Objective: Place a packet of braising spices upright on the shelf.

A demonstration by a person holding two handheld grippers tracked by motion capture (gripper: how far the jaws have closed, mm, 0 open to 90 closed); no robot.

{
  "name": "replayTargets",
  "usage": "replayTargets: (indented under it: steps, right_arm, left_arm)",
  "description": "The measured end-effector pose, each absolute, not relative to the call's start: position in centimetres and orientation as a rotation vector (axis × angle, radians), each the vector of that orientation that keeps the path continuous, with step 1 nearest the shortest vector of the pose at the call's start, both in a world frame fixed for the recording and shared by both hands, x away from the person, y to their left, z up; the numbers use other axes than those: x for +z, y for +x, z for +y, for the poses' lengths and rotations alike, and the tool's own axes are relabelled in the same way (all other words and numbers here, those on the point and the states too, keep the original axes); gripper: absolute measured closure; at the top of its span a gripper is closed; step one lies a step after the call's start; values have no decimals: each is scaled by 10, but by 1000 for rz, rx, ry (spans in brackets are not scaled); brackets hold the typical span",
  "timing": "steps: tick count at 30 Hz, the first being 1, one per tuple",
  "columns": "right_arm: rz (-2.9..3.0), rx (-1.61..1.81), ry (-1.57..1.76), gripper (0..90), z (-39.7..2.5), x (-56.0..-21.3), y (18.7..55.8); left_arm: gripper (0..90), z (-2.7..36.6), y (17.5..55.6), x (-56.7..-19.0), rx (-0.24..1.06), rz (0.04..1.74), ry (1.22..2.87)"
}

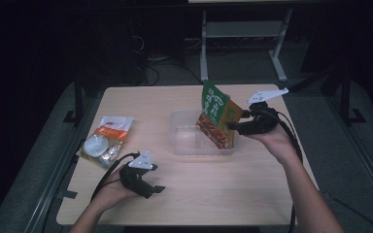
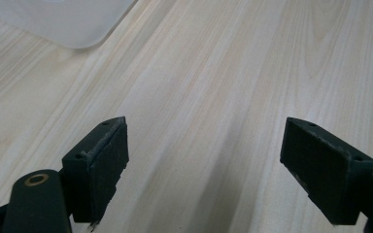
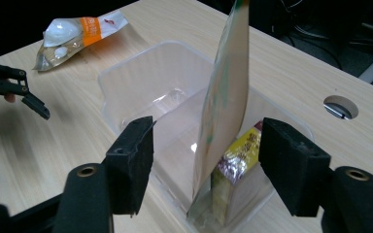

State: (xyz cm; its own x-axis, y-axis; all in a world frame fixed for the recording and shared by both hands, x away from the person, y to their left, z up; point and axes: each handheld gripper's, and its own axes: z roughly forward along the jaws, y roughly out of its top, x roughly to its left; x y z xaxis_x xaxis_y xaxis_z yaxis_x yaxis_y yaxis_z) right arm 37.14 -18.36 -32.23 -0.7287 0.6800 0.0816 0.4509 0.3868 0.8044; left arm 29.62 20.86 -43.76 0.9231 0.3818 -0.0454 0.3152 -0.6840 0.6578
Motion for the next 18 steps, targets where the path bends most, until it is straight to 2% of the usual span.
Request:
replayTargets:
  steps: [4,18]
  right_arm:
    - [2360,1244,996,330,-188,-327,361]
    - [2375,1241,939,323,-200,-367,315]
  left_arm:
    - [173,209,292,-438,126,517,2348]
    - [174,222,280,-441,161,556,2355]
